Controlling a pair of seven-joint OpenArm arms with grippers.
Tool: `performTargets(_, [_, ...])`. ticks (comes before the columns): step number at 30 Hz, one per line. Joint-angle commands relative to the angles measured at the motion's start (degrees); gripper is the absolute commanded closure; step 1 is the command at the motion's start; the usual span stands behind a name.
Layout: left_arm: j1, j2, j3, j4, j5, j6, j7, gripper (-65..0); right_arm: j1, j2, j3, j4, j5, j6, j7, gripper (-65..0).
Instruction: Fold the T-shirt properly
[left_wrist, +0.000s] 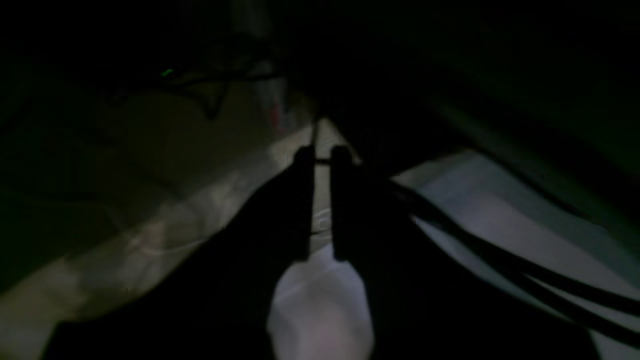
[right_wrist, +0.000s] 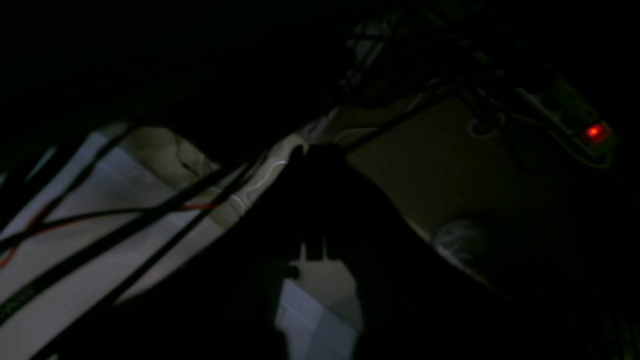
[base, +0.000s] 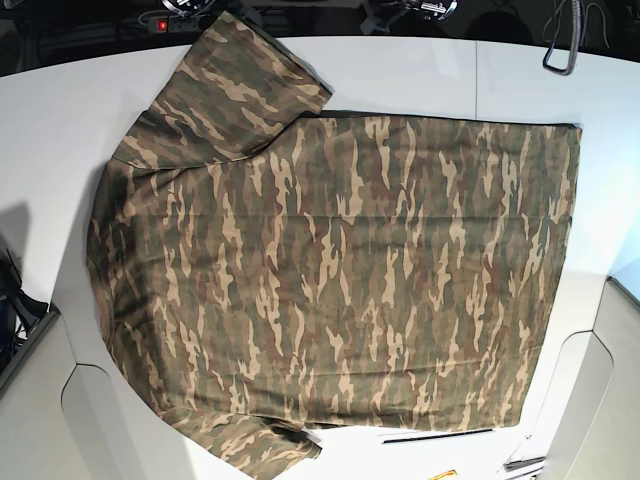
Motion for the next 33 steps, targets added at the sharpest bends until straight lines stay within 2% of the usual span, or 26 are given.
performTargets(1, [0.11,-0.83,0.07,0.17,0.17,-2.2,-0.28,-6.9,-1.11,0.48,0.11,1.01,0.07,1.11,0.17,0.0])
performTargets(5, [0.42,-2.36,0.07,0.22,1.29,-2.2,-1.29,-6.9,-5.4,2.67,0.11,6.97,0.24,3.17,0.17,0.0])
performTargets(8, [2.16,-3.72,0.07,1.79,1.22,-2.2,-1.36,-6.9,-9.97,4.76,0.11,12.46,0.55,3.13,0.17,0.0])
performTargets(15, [12.15,-7.61,-0.11,13.44,-0.83,-2.2,-1.27,-6.9,-20.5,10.03,0.11,25.62,8.94,3.21,0.17,0.0])
performTargets(18, [17.64,-9.31,-1.46,19.56,-4.28,-2.2,-1.25,-7.0,-25.14,12.94,0.11,31.39,11.98,5.6,0.17,0.0])
performTargets(20, [21.22,-9.84,-4.44,23.52,-5.31,-2.2,-0.87,-7.0,-28.41,15.34,0.11,35.6,14.64,7.04,0.17,0.0])
performTargets(24, [27.71,-9.88,-13.4,31.21,-5.92,-2.2,1.14,-7.0,-35.91,19.98,0.11,45.94,20.44,6.99,0.15,0.0])
performTargets(26, [30.69,-9.86,-18.01,35.17,-9.2,-2.2,3.23,-7.0,-39.98,22.18,0.11,51.98,22.43,6.97,-0.31,0.0])
performTargets(30, [36.35,-9.86,-25.88,44.46,-16.22,-2.2,10.38,-7.0,-46.77,25.88,0.11,65.18,27.17,6.99,-6.34,0.0])
performTargets(33, [40.61,-9.88,-30.49,52.33,-19.54,-2.2,12.74,-7.0,-50.16,27.67,0.35,74.77,31.19,6.97,-11.74,0.0])
